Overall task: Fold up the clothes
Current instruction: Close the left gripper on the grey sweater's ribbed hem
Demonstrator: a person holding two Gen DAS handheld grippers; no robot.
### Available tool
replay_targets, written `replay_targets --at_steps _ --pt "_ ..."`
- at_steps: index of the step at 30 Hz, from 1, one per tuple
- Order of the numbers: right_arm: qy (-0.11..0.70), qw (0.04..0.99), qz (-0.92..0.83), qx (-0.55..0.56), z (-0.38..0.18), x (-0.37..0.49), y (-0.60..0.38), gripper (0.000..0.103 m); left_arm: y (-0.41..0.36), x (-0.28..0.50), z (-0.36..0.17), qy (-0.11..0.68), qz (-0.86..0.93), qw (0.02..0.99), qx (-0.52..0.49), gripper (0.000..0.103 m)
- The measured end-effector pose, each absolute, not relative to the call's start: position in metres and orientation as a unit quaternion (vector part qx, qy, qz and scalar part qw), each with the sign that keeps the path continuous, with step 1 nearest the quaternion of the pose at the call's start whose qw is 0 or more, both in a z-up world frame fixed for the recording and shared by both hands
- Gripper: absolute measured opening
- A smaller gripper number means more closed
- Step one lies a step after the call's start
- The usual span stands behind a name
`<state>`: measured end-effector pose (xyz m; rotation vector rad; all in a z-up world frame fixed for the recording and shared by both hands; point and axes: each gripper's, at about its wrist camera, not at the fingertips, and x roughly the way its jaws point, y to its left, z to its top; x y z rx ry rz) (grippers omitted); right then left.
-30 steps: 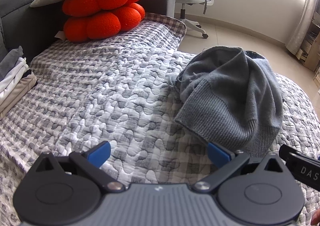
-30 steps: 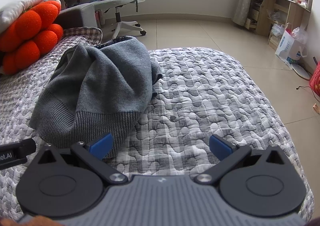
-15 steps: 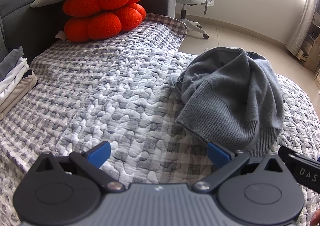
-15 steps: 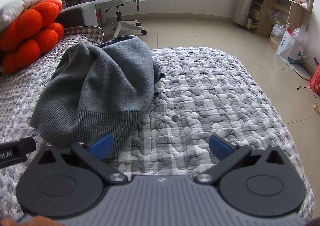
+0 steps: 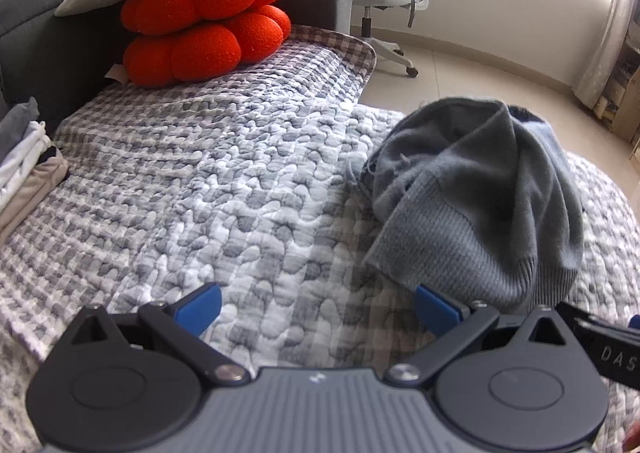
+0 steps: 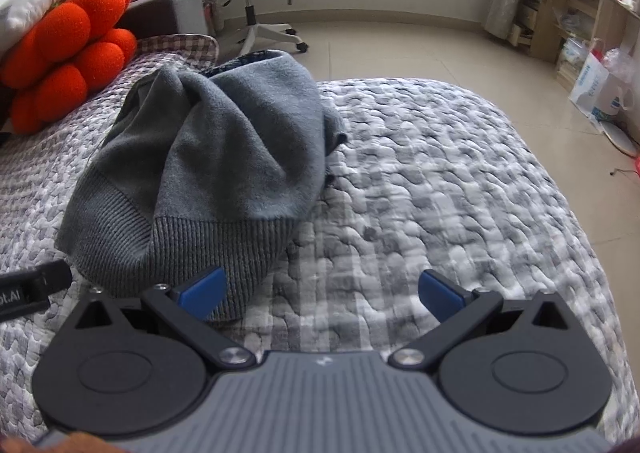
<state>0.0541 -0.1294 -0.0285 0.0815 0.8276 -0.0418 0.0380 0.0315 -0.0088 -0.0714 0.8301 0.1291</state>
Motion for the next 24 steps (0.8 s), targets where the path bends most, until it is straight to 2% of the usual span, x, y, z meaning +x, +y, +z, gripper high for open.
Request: replay_targets --at_steps 12,17,24 --pt "0.430 0.902 0.019 0.017 -0.051 0.084 -0.130 0.103 0.036 0.073 -0.032 0.396 0.054 0.916 -0.032 0.103" --pt "0.406 0.914 0.018 0.000 -0.056 0.076 -0.128 0.103 0.034 0.084 -0.047 0.426 0.059 0.903 -0.007 0.103" --pt "0.369 0.928 0.035 -0.016 -0.061 0.061 -0.130 0.103 0.037 0.080 -0.054 0.426 0.056 0.903 0.001 0.103"
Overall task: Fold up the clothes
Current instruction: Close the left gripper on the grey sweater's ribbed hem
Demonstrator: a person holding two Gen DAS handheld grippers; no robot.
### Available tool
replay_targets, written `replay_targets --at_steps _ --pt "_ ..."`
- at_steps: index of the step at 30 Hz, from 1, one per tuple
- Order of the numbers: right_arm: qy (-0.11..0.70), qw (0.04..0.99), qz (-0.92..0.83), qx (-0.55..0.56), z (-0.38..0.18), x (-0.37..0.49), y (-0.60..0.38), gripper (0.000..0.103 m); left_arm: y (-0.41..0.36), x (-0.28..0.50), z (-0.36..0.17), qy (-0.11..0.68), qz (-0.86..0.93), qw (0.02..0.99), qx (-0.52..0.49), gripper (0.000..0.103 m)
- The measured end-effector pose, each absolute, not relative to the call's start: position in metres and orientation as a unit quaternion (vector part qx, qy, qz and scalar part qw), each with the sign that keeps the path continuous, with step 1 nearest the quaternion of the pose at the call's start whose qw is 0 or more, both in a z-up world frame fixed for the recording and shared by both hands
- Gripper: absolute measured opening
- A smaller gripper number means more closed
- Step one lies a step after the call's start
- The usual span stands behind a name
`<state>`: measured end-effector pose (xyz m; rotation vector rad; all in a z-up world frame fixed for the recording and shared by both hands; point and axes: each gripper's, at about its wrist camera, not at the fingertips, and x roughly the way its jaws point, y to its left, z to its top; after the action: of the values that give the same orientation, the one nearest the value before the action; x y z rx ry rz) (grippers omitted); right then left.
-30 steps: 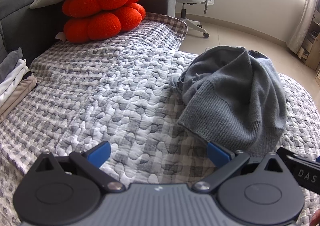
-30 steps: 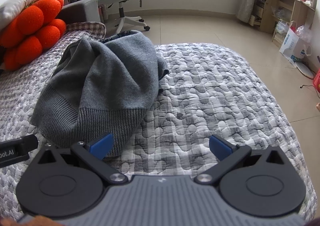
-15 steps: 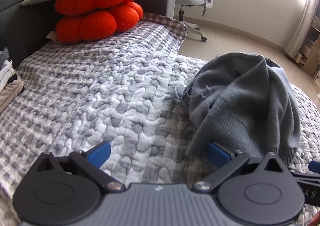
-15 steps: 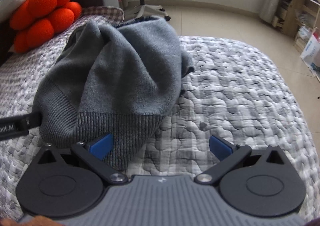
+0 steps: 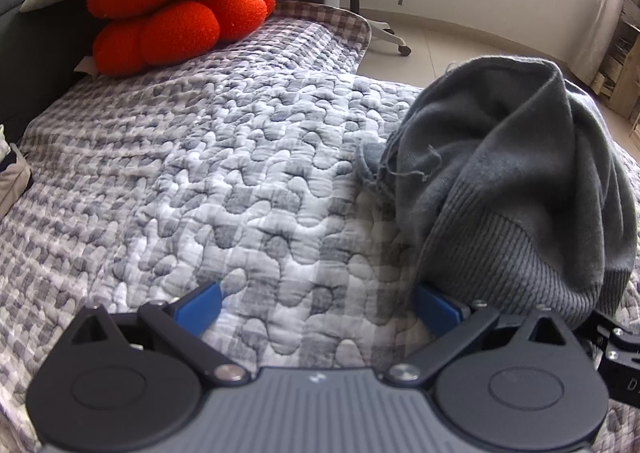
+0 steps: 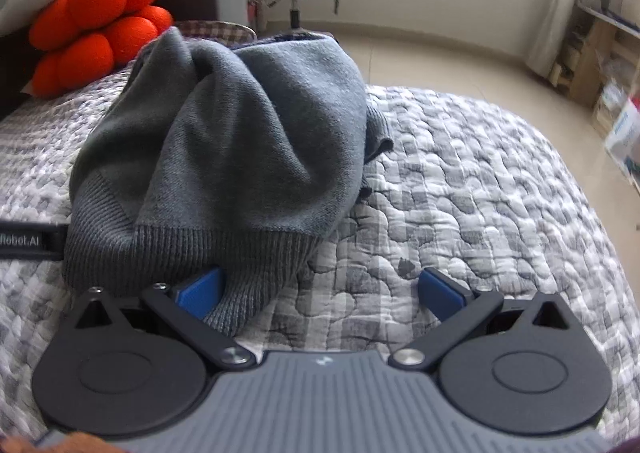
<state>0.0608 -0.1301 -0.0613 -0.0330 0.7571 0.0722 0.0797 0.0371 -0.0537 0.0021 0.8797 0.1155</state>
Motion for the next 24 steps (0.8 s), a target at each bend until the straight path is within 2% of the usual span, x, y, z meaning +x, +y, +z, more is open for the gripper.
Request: replay_targets --at_steps 12,18,24 --pt "0.376 0.925 0.057 -0.017 -0.053 0.054 -0.142 0.103 0.045 0.067 -0.049 0.429 0.029 0.903 -0.004 0.103" --pt "0.364 0.930 0.042 0.005 -0.042 0.045 -0.154 0.103 0.067 0.065 -0.035 0.415 -0.027 0.903 -0.106 0.102" --pt "0.363 0.931 0.030 0.016 -0.040 0.048 -0.159 0.103 0.074 0.063 -0.030 0.397 -0.101 0.891 -0.196 0.091"
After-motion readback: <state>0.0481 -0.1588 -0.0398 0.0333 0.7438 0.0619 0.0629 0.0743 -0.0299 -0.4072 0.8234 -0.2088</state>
